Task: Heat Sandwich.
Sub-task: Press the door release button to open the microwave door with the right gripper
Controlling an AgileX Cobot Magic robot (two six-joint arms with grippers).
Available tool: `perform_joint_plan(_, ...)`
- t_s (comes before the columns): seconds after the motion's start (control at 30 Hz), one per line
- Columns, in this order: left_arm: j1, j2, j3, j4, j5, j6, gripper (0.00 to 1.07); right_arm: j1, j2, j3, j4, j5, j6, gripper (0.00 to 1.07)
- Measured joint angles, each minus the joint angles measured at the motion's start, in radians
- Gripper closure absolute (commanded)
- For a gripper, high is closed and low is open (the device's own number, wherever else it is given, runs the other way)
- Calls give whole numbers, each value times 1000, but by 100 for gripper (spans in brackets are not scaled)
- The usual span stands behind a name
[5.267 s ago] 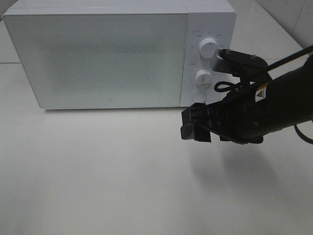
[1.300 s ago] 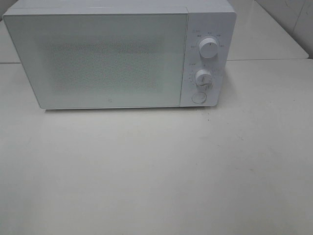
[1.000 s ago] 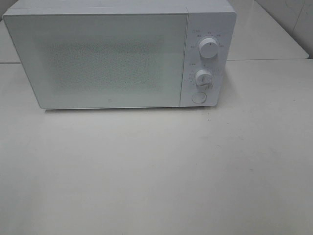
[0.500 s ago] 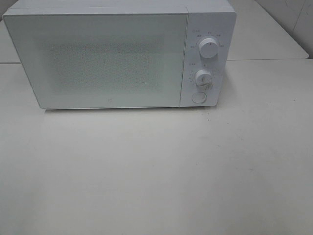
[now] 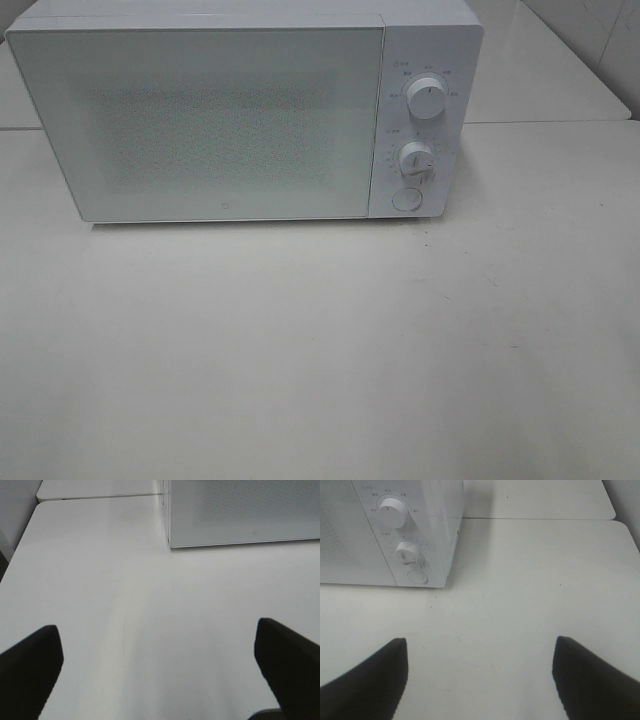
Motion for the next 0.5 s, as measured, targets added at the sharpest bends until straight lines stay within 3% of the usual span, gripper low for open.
perform_joint_plan(0.5,0,0,0,0,0,0,7,0,253,0,4,-279,0,31)
